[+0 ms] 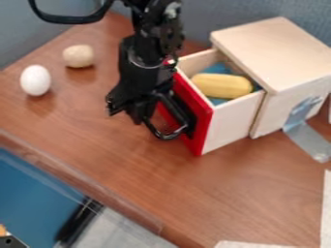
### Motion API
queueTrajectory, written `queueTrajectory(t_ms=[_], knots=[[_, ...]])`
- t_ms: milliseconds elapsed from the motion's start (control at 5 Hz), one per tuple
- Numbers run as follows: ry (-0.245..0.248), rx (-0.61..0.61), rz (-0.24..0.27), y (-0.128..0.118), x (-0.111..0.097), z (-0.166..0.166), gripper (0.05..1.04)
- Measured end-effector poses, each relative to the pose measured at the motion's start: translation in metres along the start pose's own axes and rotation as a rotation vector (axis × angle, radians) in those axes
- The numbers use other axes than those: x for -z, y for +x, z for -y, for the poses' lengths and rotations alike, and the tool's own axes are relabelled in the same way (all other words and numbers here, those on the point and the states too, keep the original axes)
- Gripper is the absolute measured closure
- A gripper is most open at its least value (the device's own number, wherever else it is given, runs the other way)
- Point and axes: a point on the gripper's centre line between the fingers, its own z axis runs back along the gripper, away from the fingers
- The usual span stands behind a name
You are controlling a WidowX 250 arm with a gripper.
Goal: Open the drawer
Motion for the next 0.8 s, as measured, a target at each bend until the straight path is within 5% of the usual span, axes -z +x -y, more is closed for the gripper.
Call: queueTrajectory(t_ms=[800], knots=[[0.033, 0.027, 0.002, 0.011, -0.0049, -0.011, 0.928]])
